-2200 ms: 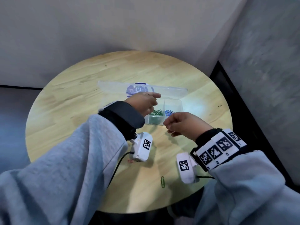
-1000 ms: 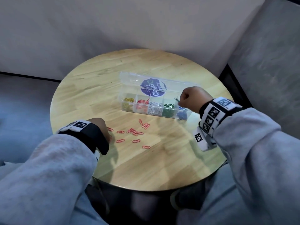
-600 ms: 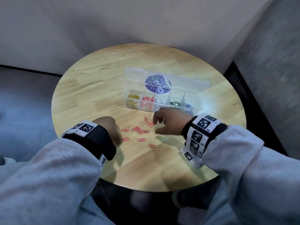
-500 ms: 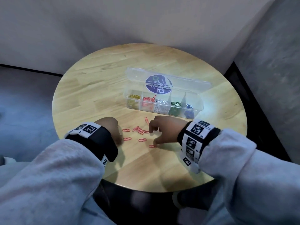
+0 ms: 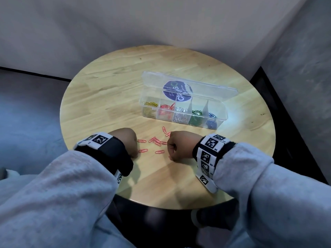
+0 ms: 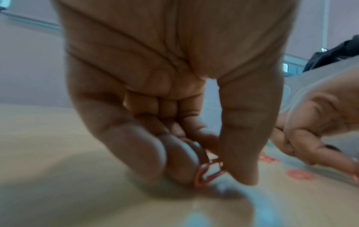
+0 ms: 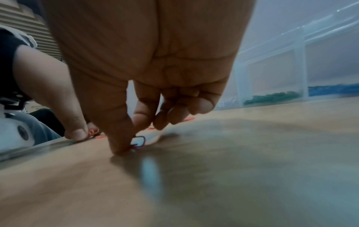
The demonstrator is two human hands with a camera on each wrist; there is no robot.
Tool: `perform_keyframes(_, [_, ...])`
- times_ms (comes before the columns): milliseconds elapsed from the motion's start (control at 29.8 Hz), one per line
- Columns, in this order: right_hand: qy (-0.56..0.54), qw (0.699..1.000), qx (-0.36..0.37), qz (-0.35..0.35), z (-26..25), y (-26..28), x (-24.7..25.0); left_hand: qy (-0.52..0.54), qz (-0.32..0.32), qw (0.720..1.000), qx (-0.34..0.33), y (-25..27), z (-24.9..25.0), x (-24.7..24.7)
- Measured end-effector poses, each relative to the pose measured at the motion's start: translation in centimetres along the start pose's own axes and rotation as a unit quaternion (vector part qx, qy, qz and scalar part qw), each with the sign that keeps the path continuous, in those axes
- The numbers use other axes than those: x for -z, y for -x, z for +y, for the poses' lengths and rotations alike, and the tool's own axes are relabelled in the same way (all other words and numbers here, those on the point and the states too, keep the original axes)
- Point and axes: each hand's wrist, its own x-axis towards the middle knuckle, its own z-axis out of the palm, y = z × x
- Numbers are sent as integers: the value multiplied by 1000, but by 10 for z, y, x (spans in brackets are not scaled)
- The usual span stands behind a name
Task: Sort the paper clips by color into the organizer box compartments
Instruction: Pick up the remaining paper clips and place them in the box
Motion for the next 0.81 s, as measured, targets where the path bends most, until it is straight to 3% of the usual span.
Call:
perform_keyframes(134, [-15,1000,-7,5,-2,3,-3,175,-9,984,-41,11,-4,22])
perform_keyframes(202, [-52,999,-16,1,-2,6,0,329,-2,942,-59,14,-8,33])
perform_keyframes(302, [-186,982,-21,18,2,5,11,521,10,850,-75,21,-11,45])
perform_keyframes(336, [-282,959,-28,23,4,5,15,559,10,825,-82,23,-10,48])
perform_keyframes(370, [-397,917,-36,23,5,5,19,592,7,801,-88,26,-10,51])
perform_keyframes(437, [-588,808,-49,9,7,6,25,648,0,756,-91,30,-8,55])
perform_keyframes(538, [-731,680,-52,9,12,8,28,717,-13,692,-76,31,-8,59])
perform_keyframes(605, [-770,635,-62,20,14,8,27,751,-29,657,-66,30,-9,61])
perform_keyframes(639, [-768,636,-76,27,14,8,25,758,-34,649,-64,29,-10,61])
perform_keyframes(706, [-717,688,-109,40,13,4,21,749,-36,659,-57,27,-8,59])
perform_keyframes(739, [-656,743,-123,49,12,2,19,731,-28,680,-48,26,-7,58])
perform_keyframes(773, [-559,816,-134,59,10,0,17,701,-11,712,-34,23,-6,56])
perform_keyframes(807, [-439,885,-139,66,7,0,17,652,14,757,-22,20,-5,54])
